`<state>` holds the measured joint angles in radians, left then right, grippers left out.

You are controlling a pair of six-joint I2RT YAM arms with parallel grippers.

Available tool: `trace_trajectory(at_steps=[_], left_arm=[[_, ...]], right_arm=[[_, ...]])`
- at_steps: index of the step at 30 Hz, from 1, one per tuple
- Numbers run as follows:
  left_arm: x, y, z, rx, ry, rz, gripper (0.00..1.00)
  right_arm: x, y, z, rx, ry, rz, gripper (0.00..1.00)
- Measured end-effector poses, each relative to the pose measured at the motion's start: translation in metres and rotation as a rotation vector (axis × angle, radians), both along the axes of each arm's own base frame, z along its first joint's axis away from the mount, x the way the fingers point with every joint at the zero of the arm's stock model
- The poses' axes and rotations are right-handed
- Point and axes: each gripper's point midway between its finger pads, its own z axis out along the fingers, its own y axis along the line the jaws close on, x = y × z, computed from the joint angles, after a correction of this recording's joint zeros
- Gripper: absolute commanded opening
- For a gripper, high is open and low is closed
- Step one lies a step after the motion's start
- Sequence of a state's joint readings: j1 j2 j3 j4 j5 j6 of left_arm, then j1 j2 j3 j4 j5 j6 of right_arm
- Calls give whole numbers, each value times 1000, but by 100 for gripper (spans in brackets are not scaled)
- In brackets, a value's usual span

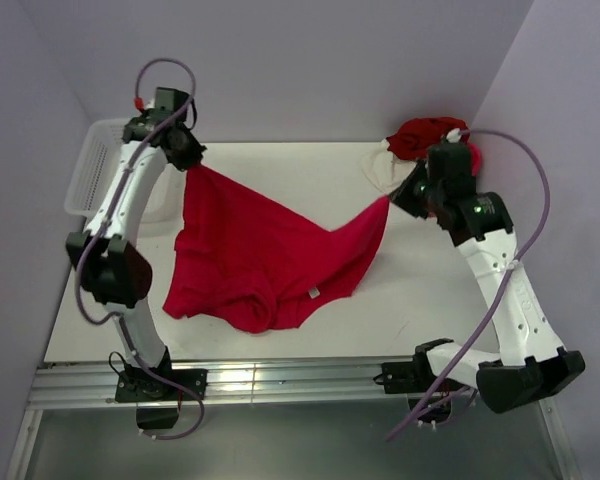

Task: Roll the t-shirts
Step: Flatten the tshirt

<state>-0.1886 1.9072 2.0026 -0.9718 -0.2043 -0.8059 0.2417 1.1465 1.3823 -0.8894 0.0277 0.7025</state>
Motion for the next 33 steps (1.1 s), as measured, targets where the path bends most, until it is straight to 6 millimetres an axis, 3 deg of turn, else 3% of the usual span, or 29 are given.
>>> trace_trajectory(at_steps=[4,7,10,13,17,23,25,27,30,33], left_arm=[[-29,36,88,-49,-191,82,0],[-61,65,145,-79,-343,160,0],[-101,78,187,-110,-472,202,0],[-143,79,224,-147,-607,212,0],[-200,81,267,-192,-795,211,0],[-284,86,317,-230,-1040,211,0],[-304,88,333,-237,-1100,221,1],[-314,90,343,-240,-1136,227,0],[-315,92,345,-237,-1140,237,0],[-300,91,335,-232,-1102,238,0]], right_arm=[[33,-5,65,54,-171,44,0],[43,-3,112,100,-296,93,0],[41,5,154,146,-424,158,0],[25,17,187,192,-538,236,0],[-24,25,227,229,-710,317,0],[-140,18,310,216,-1062,358,0],[-183,14,341,214,-1188,361,0],[-221,8,371,206,-1307,349,0],[-258,-1,400,199,-1420,318,0],[-261,-5,411,202,-1432,292,0]])
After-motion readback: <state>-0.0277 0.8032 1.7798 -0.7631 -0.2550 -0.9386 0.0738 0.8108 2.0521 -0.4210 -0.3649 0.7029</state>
